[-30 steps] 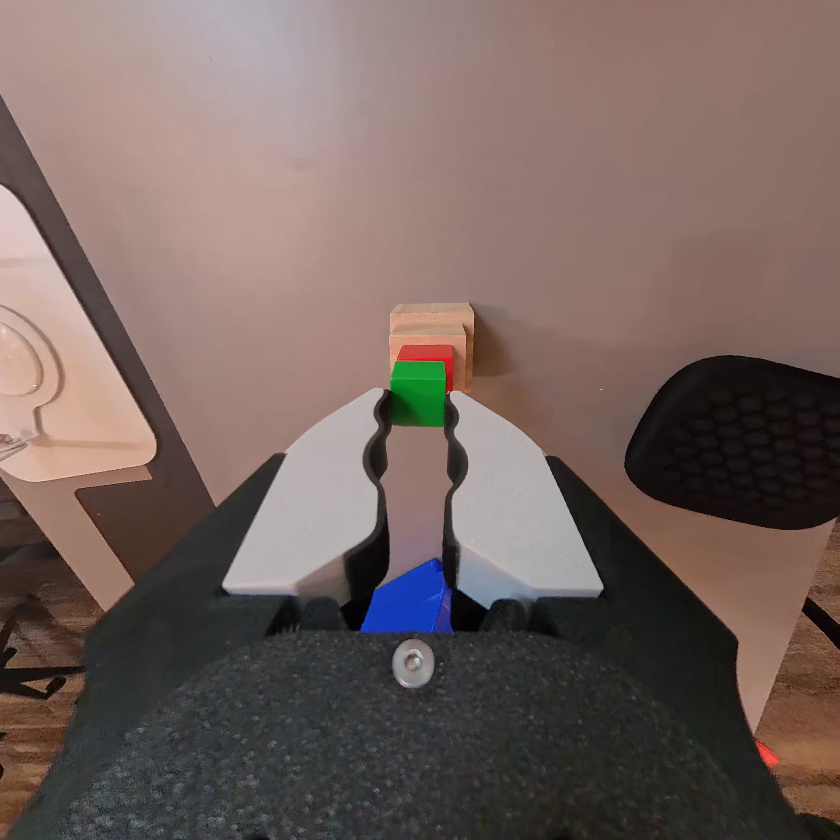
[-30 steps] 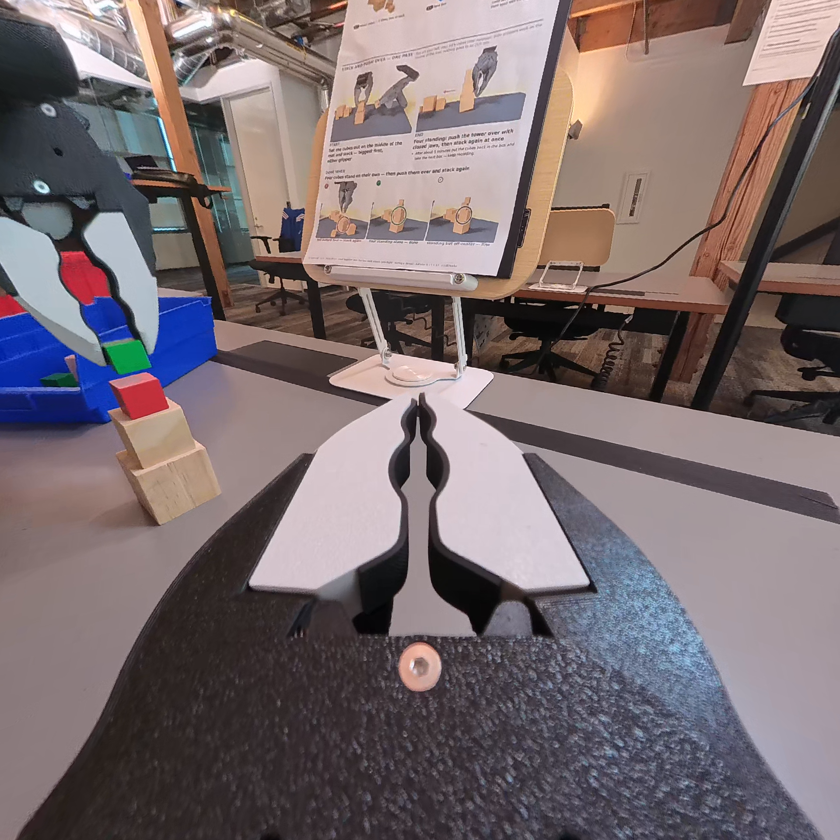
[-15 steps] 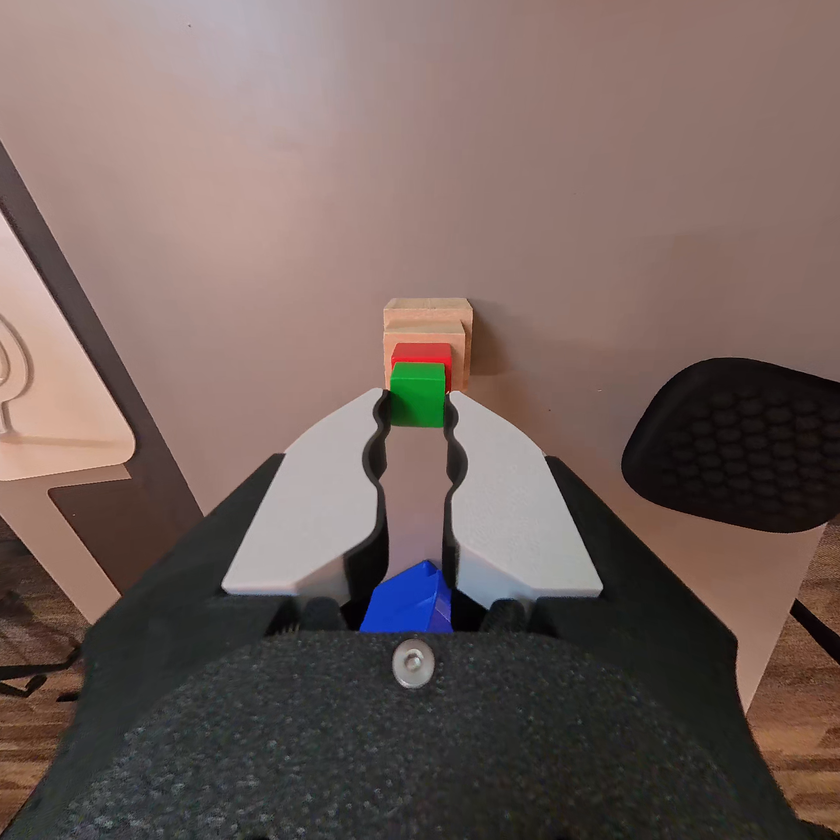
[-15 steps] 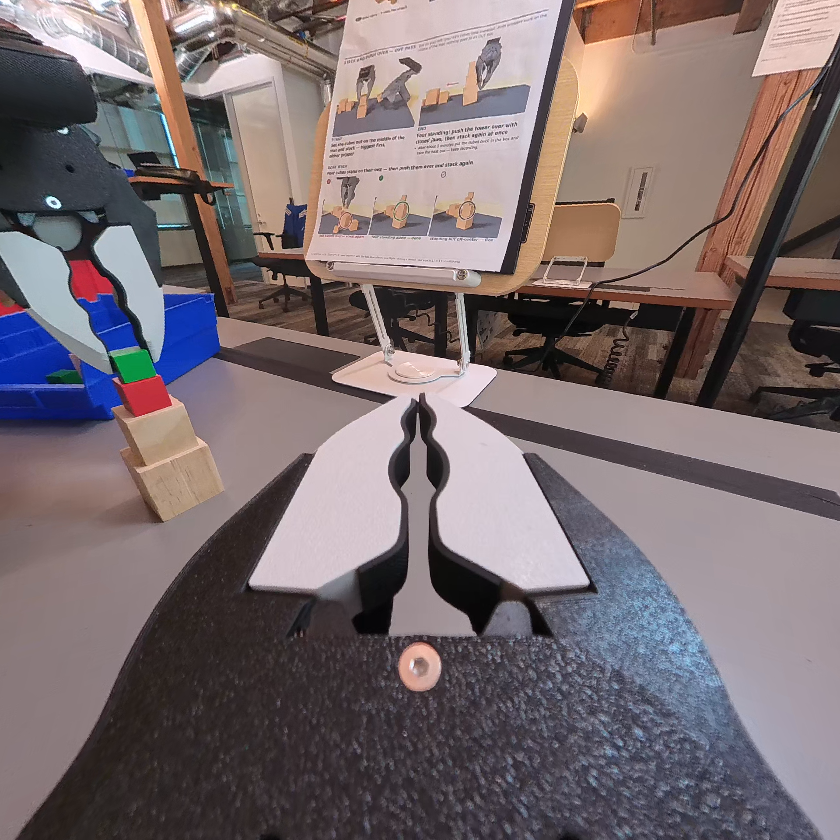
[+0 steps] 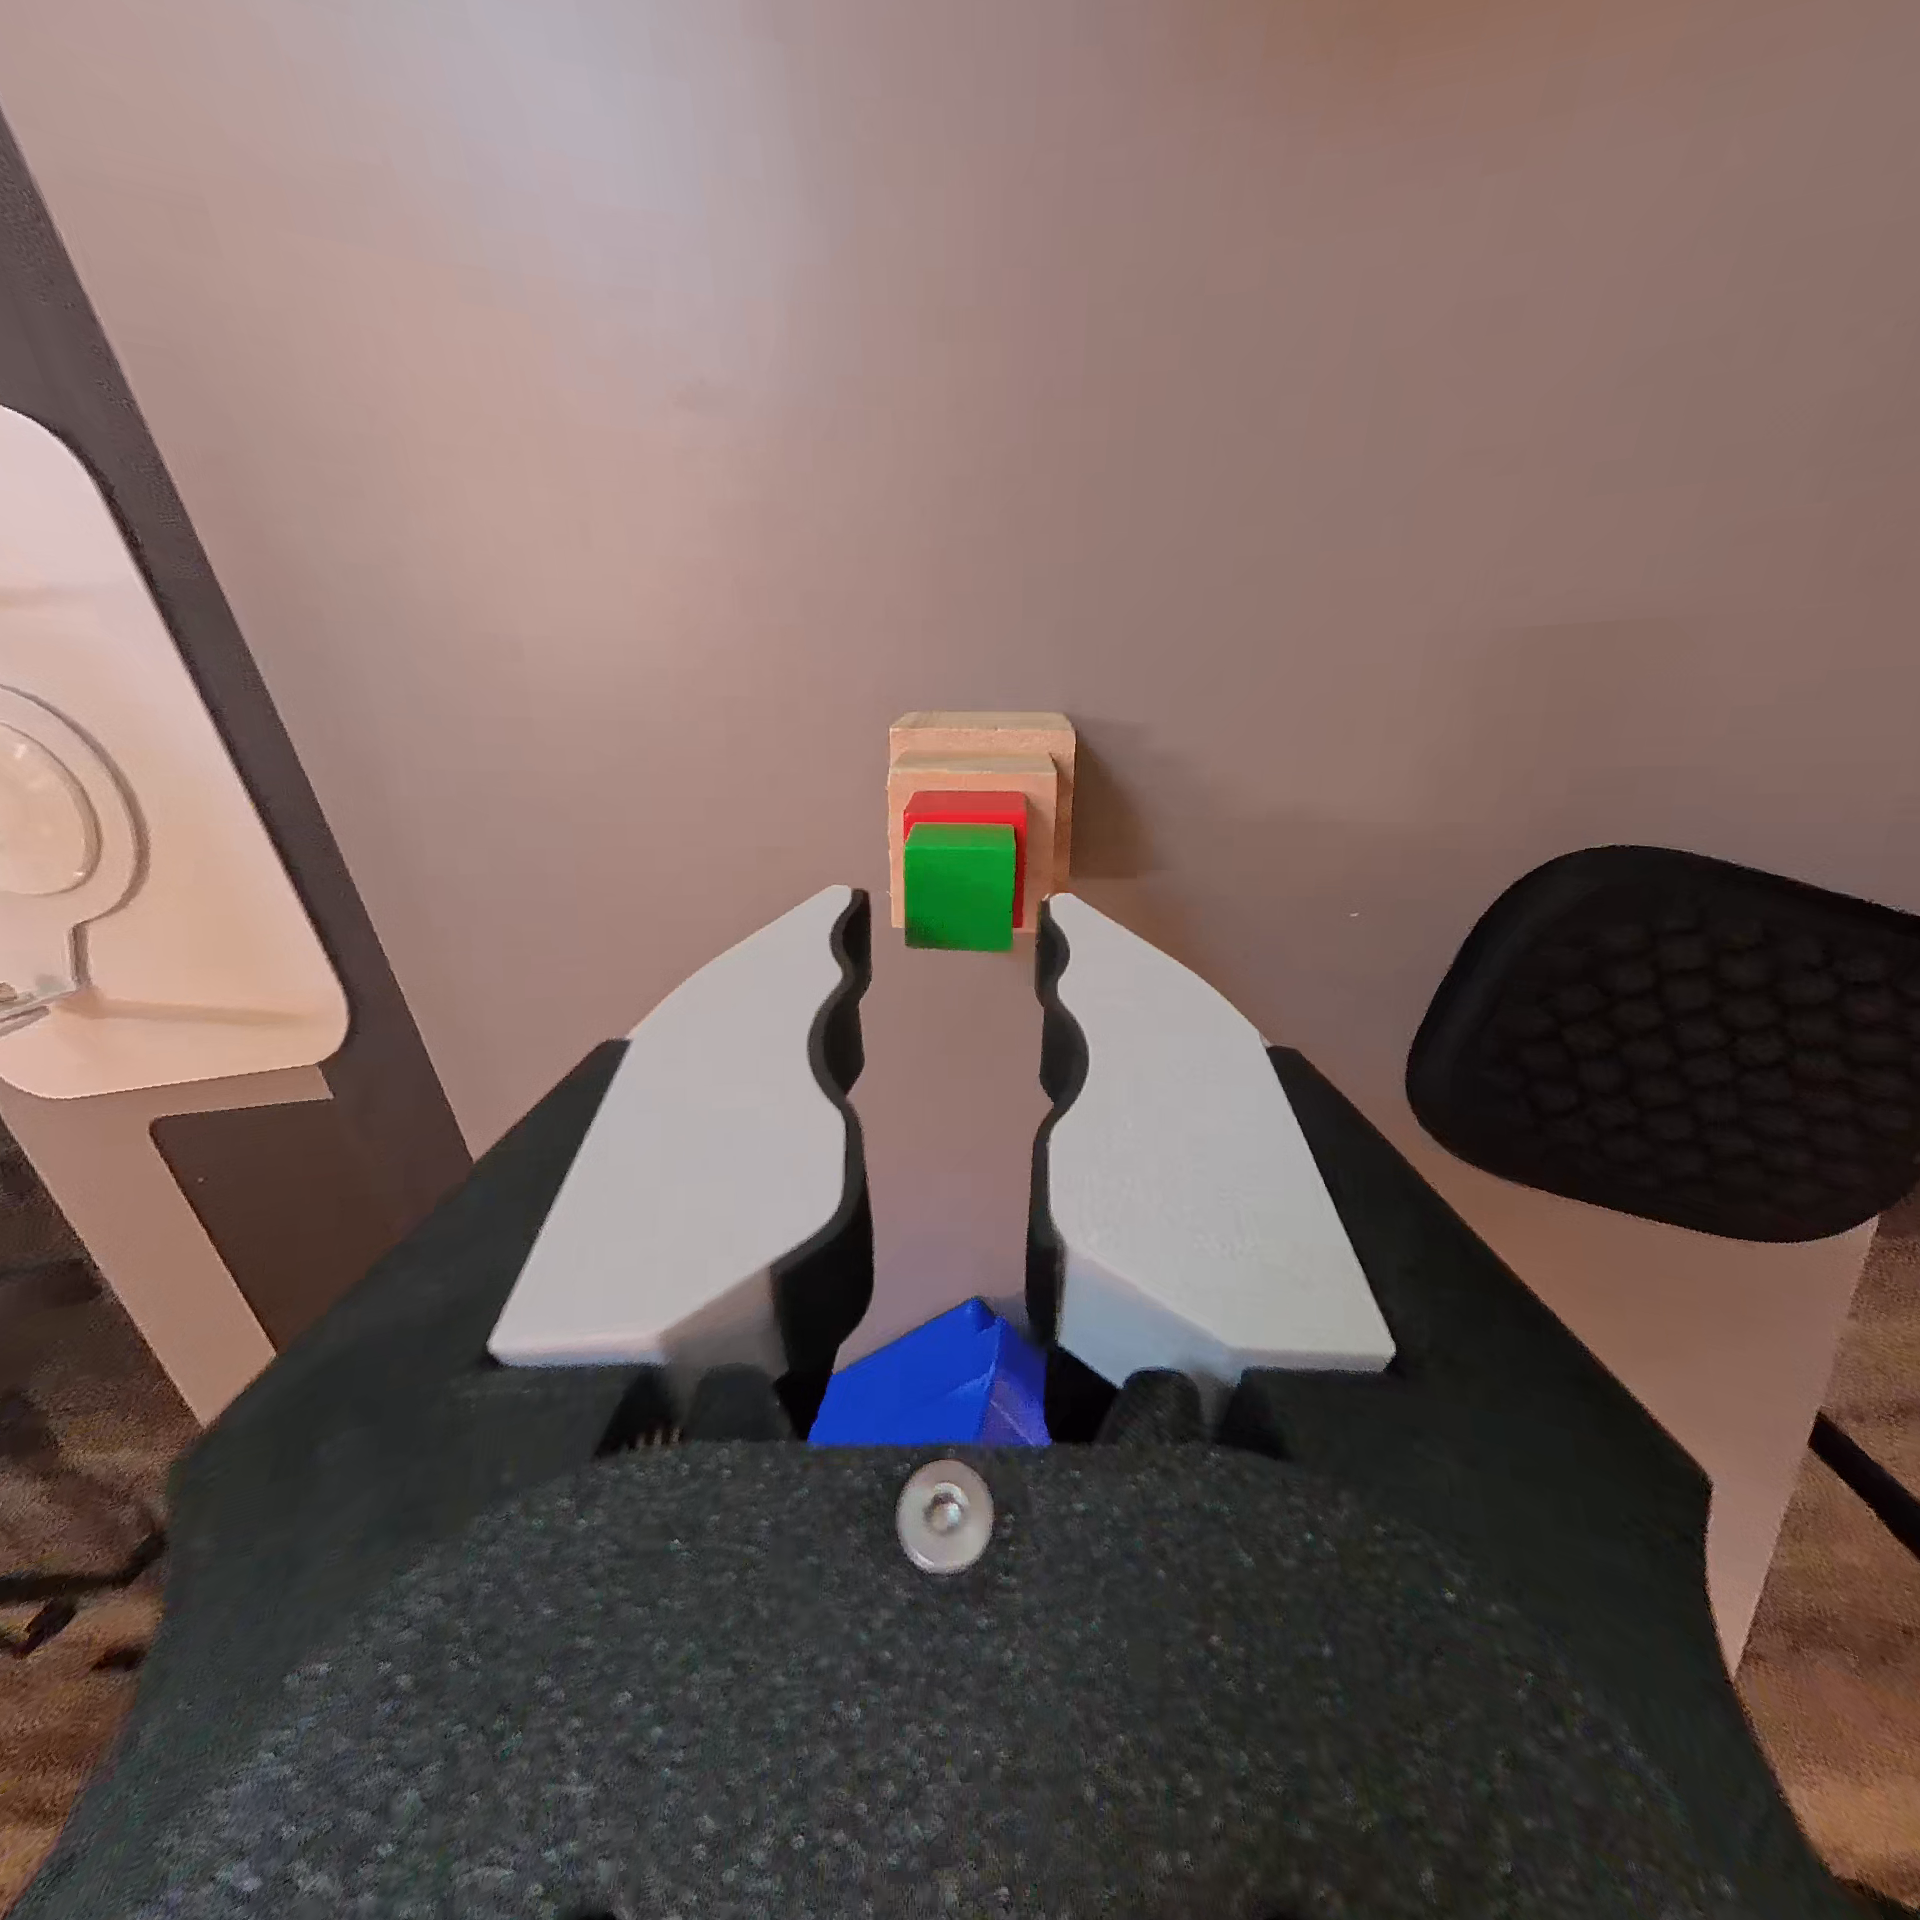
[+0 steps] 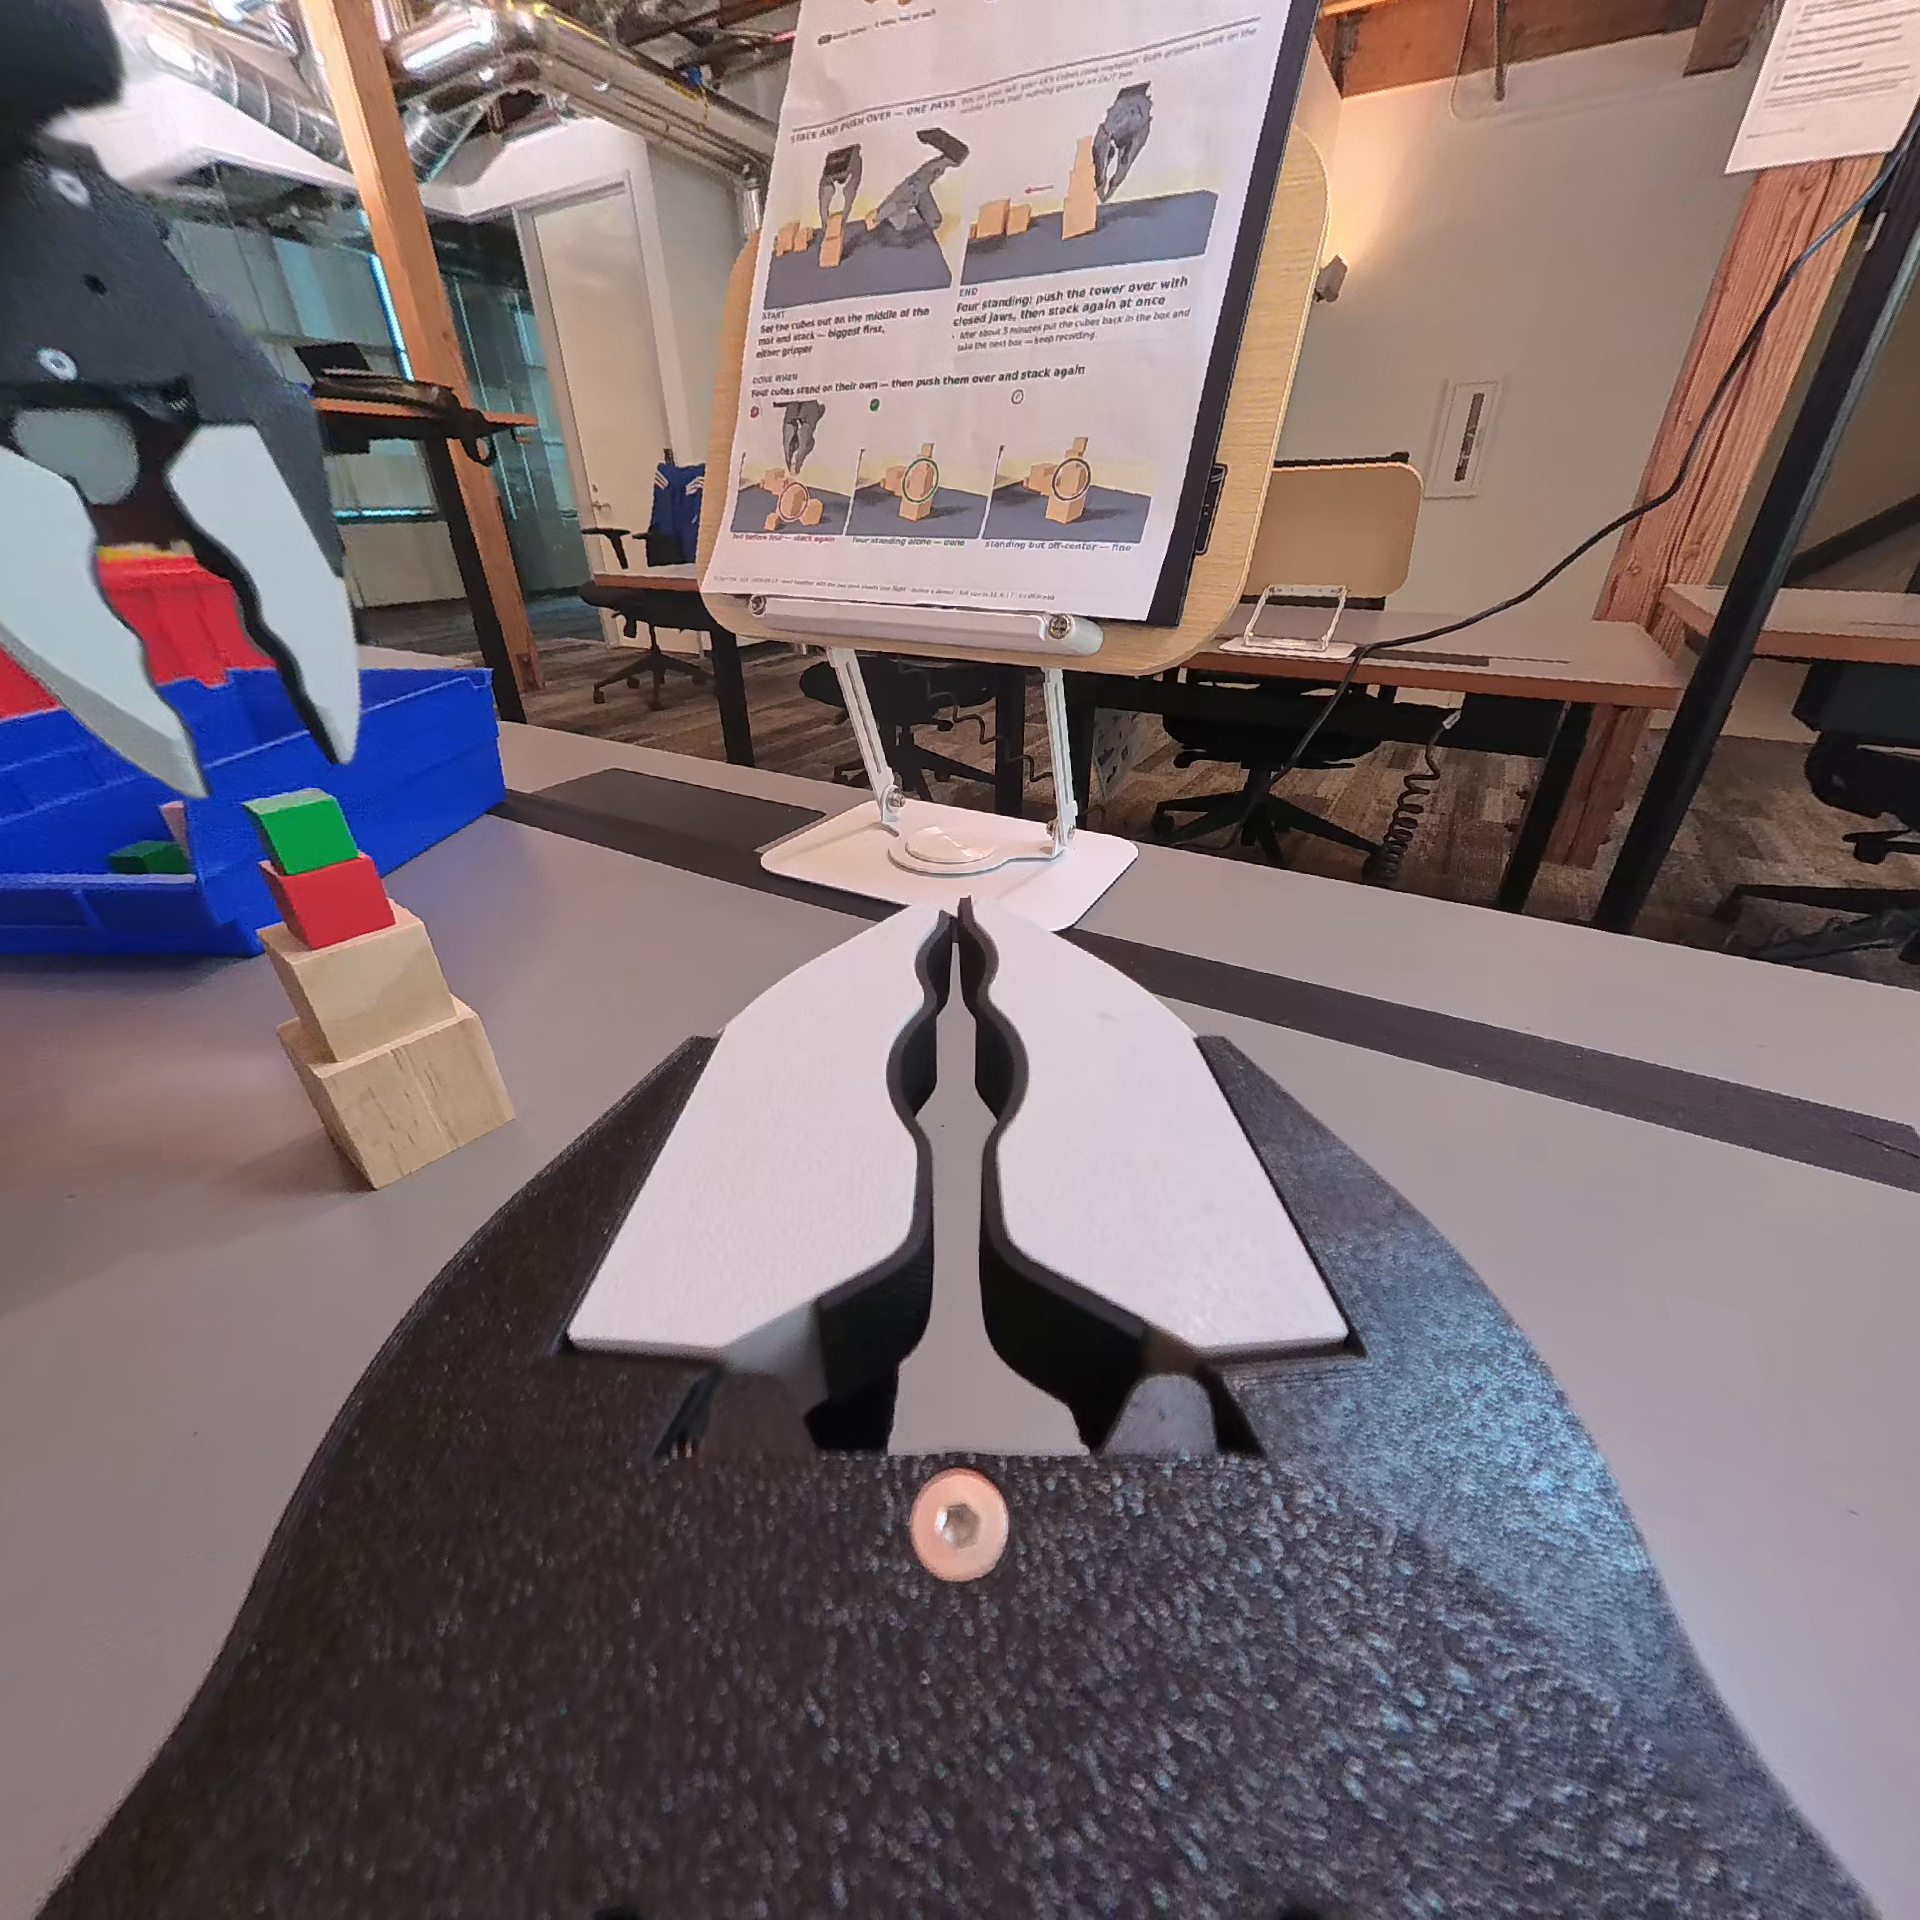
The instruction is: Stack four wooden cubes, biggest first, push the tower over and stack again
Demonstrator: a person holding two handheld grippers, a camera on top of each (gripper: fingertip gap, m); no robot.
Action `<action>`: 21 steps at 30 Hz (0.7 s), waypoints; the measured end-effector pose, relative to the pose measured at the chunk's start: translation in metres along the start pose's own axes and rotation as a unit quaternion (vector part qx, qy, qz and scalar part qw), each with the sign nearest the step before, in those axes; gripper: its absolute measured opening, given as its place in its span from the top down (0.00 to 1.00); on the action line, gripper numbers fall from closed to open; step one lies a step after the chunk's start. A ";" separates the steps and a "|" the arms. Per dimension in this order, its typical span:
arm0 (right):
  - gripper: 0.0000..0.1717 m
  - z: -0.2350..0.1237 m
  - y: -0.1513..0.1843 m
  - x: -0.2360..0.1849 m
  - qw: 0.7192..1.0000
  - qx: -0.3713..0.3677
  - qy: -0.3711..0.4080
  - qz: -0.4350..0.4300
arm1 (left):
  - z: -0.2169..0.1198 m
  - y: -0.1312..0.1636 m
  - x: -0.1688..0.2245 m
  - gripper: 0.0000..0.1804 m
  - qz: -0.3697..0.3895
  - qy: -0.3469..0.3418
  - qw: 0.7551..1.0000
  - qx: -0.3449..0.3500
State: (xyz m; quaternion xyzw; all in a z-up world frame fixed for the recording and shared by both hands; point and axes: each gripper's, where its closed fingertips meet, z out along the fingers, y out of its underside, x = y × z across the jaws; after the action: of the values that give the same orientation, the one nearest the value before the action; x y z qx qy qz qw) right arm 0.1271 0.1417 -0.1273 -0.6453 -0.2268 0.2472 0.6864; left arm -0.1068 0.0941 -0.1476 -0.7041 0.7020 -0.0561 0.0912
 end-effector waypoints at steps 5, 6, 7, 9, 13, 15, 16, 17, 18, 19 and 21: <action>0.99 -0.001 -0.002 0.002 1.000 0.005 0.004 0.002 | -0.034 -0.010 0.003 0.87 -0.027 -0.022 0.992 0.119; 0.99 -0.001 -0.003 0.002 1.000 0.006 0.004 0.002 | -0.041 -0.011 0.000 0.91 -0.037 -0.044 0.988 0.146; 0.99 -0.001 -0.003 0.002 1.000 0.006 0.005 0.002 | -0.049 -0.011 -0.006 0.97 -0.049 -0.080 0.980 0.178; 0.99 -0.002 -0.003 0.003 1.000 0.007 0.008 0.001 | -0.063 -0.012 -0.013 1.00 -0.071 -0.146 0.955 0.247; 0.99 -0.001 -0.001 0.005 1.000 0.004 0.014 0.005 | -0.069 0.007 -0.020 1.00 -0.150 -0.267 0.892 0.333; 0.99 -0.001 -0.001 0.006 1.000 0.005 0.016 0.006 | -0.059 0.027 -0.024 1.00 -0.199 -0.328 0.860 0.337; 0.99 -0.001 0.000 0.006 1.000 0.004 0.018 0.007 | -0.050 0.036 -0.024 1.00 -0.227 -0.344 0.848 0.332; 0.99 -0.001 0.000 0.007 1.000 0.002 0.019 0.009 | -0.042 0.042 -0.022 1.00 -0.257 -0.350 0.835 0.337; 0.99 -0.001 0.001 0.007 1.000 0.000 0.020 0.012 | -0.036 0.044 -0.020 1.00 -0.286 -0.346 0.819 0.357; 1.00 -0.001 0.002 0.008 1.000 -0.001 0.020 0.015 | -0.030 0.046 -0.018 1.00 -0.319 -0.340 0.800 0.377; 1.00 -0.001 0.004 0.007 1.000 -0.007 0.017 0.025 | -0.019 0.057 -0.020 1.00 -0.378 -0.352 0.756 0.401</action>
State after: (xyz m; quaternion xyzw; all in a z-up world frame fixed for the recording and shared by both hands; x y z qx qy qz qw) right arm 0.1330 0.1461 -0.1314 -0.6600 -0.2006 0.2515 0.6789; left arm -0.1666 0.1130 -0.1396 -0.7813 0.2101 -0.1103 0.5773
